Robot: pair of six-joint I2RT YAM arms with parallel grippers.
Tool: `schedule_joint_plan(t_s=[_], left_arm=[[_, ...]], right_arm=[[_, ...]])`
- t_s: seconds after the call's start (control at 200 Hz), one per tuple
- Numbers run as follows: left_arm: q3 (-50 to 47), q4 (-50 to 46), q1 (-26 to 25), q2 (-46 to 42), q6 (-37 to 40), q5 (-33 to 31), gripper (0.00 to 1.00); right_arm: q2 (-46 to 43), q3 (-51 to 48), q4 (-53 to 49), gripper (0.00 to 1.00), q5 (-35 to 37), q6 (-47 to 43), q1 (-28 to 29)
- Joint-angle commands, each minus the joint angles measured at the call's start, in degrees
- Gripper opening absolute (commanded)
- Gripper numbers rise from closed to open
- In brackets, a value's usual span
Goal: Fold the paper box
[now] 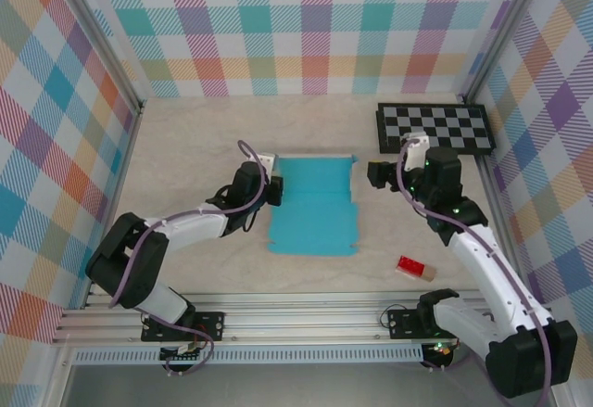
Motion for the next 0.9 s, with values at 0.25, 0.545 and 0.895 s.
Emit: schedule_joint_plan(t_s=[0.25, 0.545, 0.895], left_arm=[[5.1, -8.34, 1.93, -5.5, -0.29, 3.33, 0.0], [4.79, -6.5, 2.0, -5.72, -0.33, 5.61, 0.0], [4.43, -5.88, 2.09, -5.12, -0.11, 5.82, 0.0]], right_arm=[[8.56, -7.06, 9.5, 0.77, -24.16, -3.35, -0.53], [13.5, -3.47, 9.05, 0.68, -26.91, -7.62, -0.5], [12.12, -0.63, 4.92, 0.7, -39.51, -11.17, -0.49]])
